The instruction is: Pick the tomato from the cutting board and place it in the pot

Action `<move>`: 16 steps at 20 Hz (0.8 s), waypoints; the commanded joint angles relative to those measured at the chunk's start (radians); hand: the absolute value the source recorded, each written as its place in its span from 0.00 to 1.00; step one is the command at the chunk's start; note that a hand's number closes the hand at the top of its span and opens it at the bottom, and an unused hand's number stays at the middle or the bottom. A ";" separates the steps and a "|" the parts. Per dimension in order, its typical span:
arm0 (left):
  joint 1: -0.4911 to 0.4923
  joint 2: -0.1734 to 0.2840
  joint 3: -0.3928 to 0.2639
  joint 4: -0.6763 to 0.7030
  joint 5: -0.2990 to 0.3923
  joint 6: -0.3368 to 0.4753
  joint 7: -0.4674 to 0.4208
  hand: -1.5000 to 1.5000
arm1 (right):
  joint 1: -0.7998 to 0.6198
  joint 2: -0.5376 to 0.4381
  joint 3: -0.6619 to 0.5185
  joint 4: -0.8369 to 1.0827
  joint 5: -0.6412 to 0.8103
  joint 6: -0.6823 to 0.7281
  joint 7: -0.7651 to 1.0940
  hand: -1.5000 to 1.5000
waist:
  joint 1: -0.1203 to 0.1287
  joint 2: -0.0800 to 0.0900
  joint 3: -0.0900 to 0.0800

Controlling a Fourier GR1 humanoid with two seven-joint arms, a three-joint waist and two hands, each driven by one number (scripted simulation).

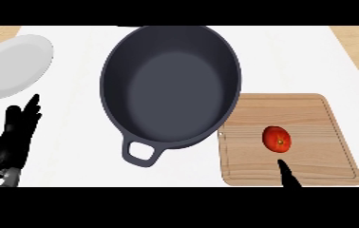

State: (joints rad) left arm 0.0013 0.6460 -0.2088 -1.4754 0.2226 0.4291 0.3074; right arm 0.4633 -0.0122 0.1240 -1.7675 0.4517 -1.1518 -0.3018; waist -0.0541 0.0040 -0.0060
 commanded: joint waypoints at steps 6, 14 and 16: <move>-0.076 0.003 -0.002 0.005 0.001 -0.032 0.035 0.50 | 0.360 0.012 0.182 -0.057 0.204 0.021 0.274 0.00 | 0.046 0.027 -0.004; -0.103 -0.024 -0.029 0.007 -0.032 -0.031 0.023 0.50 | 0.485 0.012 0.298 -0.171 0.454 0.110 0.564 0.00 | 0.077 0.028 -0.002; -0.111 -0.018 -0.023 0.013 -0.032 -0.037 0.040 0.50 | 0.497 0.012 0.303 -0.207 0.529 0.145 0.663 0.00 | 0.076 0.025 -0.001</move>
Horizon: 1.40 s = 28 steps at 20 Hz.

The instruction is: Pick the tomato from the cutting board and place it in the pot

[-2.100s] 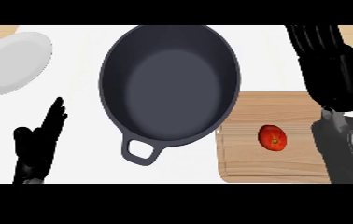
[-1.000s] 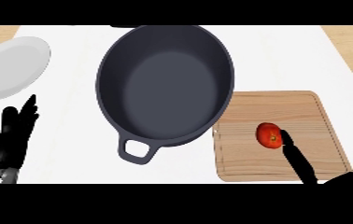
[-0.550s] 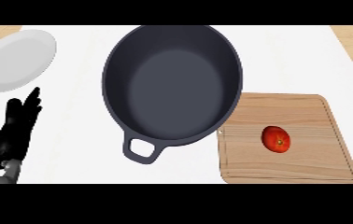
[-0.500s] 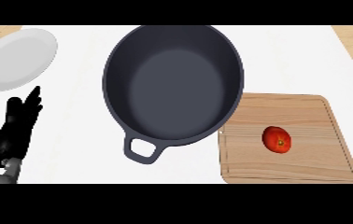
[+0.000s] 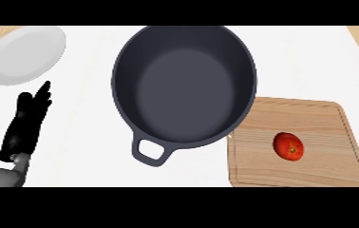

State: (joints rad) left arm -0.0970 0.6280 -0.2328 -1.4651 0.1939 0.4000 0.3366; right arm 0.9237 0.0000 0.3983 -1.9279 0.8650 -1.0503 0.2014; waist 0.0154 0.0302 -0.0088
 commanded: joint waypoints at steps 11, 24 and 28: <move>0.030 -0.062 -0.010 0.037 -0.048 0.003 -0.027 0.50 | -0.325 0.000 0.026 -0.134 0.507 0.424 0.768 0.00 | 0.002 -0.022 0.007; 0.001 -0.076 0.100 0.039 -0.061 -0.098 0.044 0.50 | -0.589 0.000 0.012 -0.028 0.592 0.570 0.965 0.00 | -0.016 -0.032 0.009; -0.007 -0.090 0.101 0.028 -0.090 -0.100 0.061 0.50 | -0.731 0.000 -0.074 0.135 0.494 0.544 0.976 0.00 | -0.012 -0.030 0.009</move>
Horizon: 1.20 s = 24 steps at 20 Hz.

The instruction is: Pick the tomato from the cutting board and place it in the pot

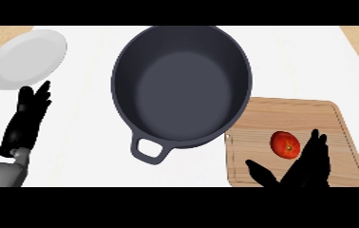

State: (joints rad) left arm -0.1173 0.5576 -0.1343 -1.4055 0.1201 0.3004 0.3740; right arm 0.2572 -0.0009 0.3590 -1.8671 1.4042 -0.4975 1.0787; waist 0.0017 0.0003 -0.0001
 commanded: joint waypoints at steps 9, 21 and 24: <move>0.072 -0.069 0.050 -0.052 -0.074 -0.024 -0.025 0.50 | -0.091 0.001 -0.054 0.139 -0.122 -0.058 0.056 0.00 | 0.000 -0.001 0.000; 0.028 -0.106 0.124 -0.035 -0.134 -0.104 0.010 0.50 | -0.059 -0.012 -0.164 0.235 -0.286 -0.131 -0.164 0.00 | -0.004 -0.001 0.000; 0.004 -0.108 0.183 0.051 -0.123 -0.157 -0.055 0.50 | -0.176 -0.013 -0.198 0.216 -0.281 -0.003 -0.115 1.00 | -0.003 0.000 0.000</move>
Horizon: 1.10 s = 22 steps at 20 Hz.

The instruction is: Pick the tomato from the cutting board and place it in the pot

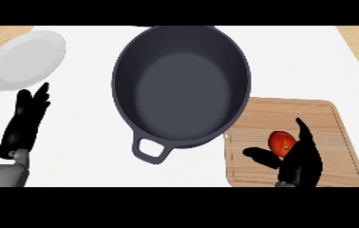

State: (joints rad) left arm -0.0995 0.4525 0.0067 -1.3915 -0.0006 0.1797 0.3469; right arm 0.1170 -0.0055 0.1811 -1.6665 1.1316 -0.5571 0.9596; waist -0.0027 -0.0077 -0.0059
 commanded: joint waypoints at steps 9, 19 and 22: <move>0.043 -0.087 -0.027 -0.099 -0.086 0.039 0.048 0.50 | -0.022 0.005 -0.018 0.089 0.250 -0.050 0.003 1.00 | 0.006 0.007 0.006; -0.020 -0.033 0.060 -0.012 -0.041 -0.056 0.032 0.50 | 0.058 -0.127 0.036 -0.117 0.288 0.222 -0.044 1.00 | 0.002 0.007 0.005; -0.013 -0.059 0.027 -0.020 -0.072 -0.028 0.029 0.50 | 0.118 -0.235 0.178 -0.115 0.202 0.367 -0.220 1.00 | 0.017 0.009 0.004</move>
State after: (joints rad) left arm -0.1117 0.4031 0.0477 -1.4054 -0.0657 0.1522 0.3706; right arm 0.2020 -0.1260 0.2753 -1.7611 1.4272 -0.3782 0.8799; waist 0.0025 -0.0009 -0.0022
